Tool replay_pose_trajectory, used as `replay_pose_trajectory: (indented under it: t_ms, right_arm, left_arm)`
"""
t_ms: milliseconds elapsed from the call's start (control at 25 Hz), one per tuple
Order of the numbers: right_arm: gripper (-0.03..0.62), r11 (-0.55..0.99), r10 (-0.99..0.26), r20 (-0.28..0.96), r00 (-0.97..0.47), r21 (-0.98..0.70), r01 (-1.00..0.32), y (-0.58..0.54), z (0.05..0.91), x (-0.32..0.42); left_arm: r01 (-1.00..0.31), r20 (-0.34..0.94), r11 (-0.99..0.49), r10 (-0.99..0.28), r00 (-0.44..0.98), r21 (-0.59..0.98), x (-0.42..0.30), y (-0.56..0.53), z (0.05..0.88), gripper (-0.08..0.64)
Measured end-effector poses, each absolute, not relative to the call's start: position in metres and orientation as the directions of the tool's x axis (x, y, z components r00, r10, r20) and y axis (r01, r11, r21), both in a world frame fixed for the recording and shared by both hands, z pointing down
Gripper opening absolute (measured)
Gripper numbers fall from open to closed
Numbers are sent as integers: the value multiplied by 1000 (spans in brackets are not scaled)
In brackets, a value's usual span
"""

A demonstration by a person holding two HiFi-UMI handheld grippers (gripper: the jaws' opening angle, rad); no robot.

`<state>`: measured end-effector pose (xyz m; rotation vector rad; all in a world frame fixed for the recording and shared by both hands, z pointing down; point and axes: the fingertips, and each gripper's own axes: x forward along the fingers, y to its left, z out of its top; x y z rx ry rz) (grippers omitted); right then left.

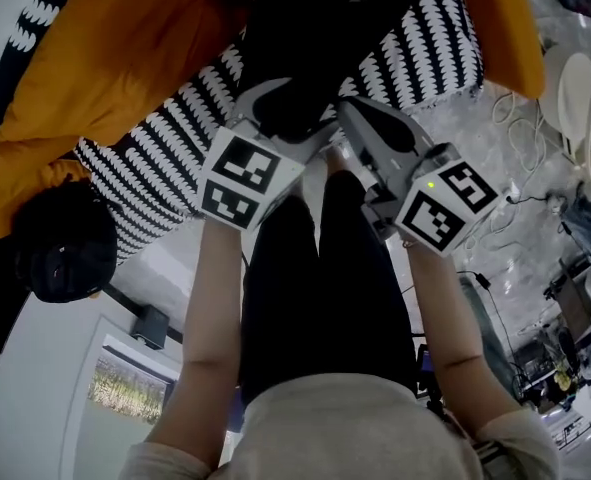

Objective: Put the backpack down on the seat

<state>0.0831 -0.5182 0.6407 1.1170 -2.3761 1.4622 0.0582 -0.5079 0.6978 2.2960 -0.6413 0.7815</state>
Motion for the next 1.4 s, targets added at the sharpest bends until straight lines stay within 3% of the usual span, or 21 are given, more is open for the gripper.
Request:
replay_pose_trajectory:
  t_ms: [480,720,840,1000,1240,1400]
  right_arm:
    - [3,305,-556,448,-700,-673,-673,-505,571,80]
    - [3,376,-556,402,-728,-659,-651,-497,526,61]
    - [3,408,-575,372,-728,-642,-650,-496,500,57]
    - [3,476,-565,347,-749,-604,-639,-488,467,53]
    - [3,523,-577,298,-760,-580,-625,-479,414,55]
    - [3,525,-591,256,-765,-599,-605,-472,384,60]
  left_arm:
    - [-656,603,-672,-378,703,343,28,-502,606,313]
    - [-653,449,-671,-492,746,350,24,-498,537,301]
    - [-658,420,-678,-520,744,327,18,-490,511,245]
    - [-651,397,-694,-528,751,308,16,-476,479,93]
    - [-647,348,-709,-554,757,279,13,-467,424,14]
    - [-633,277,-706,-570,774,317,15,-462,387,8]
